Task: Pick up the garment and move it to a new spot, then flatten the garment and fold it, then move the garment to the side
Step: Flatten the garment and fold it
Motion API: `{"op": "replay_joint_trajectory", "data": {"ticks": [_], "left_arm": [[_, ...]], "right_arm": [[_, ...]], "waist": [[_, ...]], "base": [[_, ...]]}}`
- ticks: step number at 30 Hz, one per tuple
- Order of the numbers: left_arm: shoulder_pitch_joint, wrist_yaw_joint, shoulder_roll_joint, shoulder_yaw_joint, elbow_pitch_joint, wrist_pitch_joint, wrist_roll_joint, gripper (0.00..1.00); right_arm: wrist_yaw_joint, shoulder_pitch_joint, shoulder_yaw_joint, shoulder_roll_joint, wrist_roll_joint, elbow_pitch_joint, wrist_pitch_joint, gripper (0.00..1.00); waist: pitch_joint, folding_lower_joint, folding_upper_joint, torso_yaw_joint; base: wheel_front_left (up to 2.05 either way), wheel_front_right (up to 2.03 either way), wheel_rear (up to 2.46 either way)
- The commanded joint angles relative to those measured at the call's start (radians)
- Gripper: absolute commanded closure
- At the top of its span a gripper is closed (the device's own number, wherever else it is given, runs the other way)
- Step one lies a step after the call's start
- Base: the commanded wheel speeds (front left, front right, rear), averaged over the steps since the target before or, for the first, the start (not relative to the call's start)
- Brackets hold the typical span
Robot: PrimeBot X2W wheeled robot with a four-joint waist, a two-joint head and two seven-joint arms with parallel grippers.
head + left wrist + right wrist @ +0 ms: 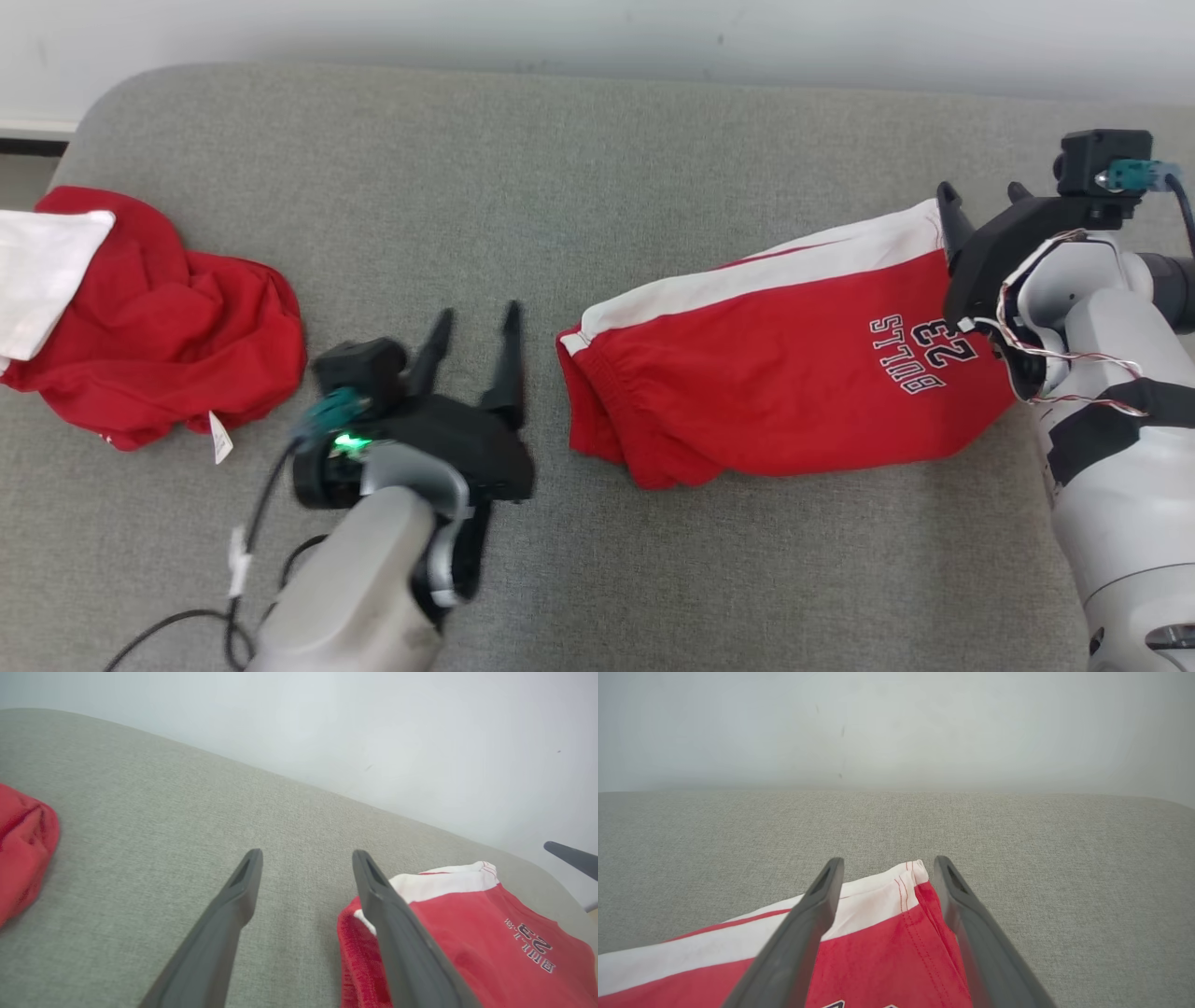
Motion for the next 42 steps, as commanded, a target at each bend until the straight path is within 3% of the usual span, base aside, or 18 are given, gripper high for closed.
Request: {"op": "replay_joint_trajectory", "data": {"ticks": [1, 5, 9, 17, 23, 38, 39, 41, 42], "left_arm": [[0.026, -0.007, 0.011, 0.023, -0.014, -0.011, 0.013, 0.0], [0.11, -0.009, 0.043, 0.144, -0.139, -0.014, 0.146, 0.0], [0.229, -0.027, 0.037, 0.263, -0.277, -0.014, 0.308, 0.0], [0.456, -0.116, -0.003, 0.407, -0.444, -0.014, 0.536, 0.0], [0.552, -0.163, -0.025, 0.458, -0.498, -0.014, 0.595, 0.0], [0.626, -0.197, -0.039, 0.521, -0.558, -0.014, 0.65, 0.0], [0.626, -0.195, -0.039, 0.521, -0.558, -0.014, 0.647, 0.0], [0.626, -0.195, -0.039, 0.518, -0.555, -0.014, 0.643, 0.0], [0.626, -0.195, -0.04, 0.516, -0.551, -0.014, 0.641, 0.0]], "right_arm": [[0.001, -0.009, 0.0, -0.009, 0.023, 0.008, -0.01, 0.0], [0.001, 0.007, 0.005, -0.034, 0.062, 0.036, 0.001, 0.0], [0.001, 0.021, 0.007, -0.058, 0.088, 0.059, 0.005, 0.0], [0.001, 0.027, -0.002, -0.092, 0.09, 0.111, 0.036, 0.0], [0.001, 0.037, -0.023, -0.112, 0.074, 0.151, 0.06, 0.0], [0.001, 0.068, -0.024, -0.098, 0.113, 0.242, 0.177, 0.0], [0.001, 0.07, -0.022, -0.098, 0.118, 0.243, 0.184, 0.5], [0.001, 0.074, -0.016, -0.1, 0.127, 0.238, 0.189, 1.0], [0.001, 0.077, -0.013, -0.101, 0.133, 0.235, 0.189, 1.0]], "waist": [[-0.013, 0.0001, 0.0, -0.001], [-0.019, 0.0001, 0.0, 0.003], [-0.014, 0.0001, 0.0, 0.009], [0.007, 0.0001, 0.0, 0.02], [0.017, 0.0001, 0.0, 0.035], [0.038, 0.0001, 0.0, 0.069], [0.039, 0.0001, 0.0, 0.07], [0.04, 0.0001, 0.0, 0.071], [0.04, 0.0001, 0.0, 0.072]], "base": [[0.0, 0.0, 0.0], [0.0, 0.0, 0.0], [0.0, 0.0, 0.0], [0.0, 0.0, 0.0], [0.0, 0.0, 0.0], [0.0, 0.0, 0.0], [0.0, 0.0, 0.0], [0.0, 0.0, 0.0], [0.0, 0.0, 0.0]]}}
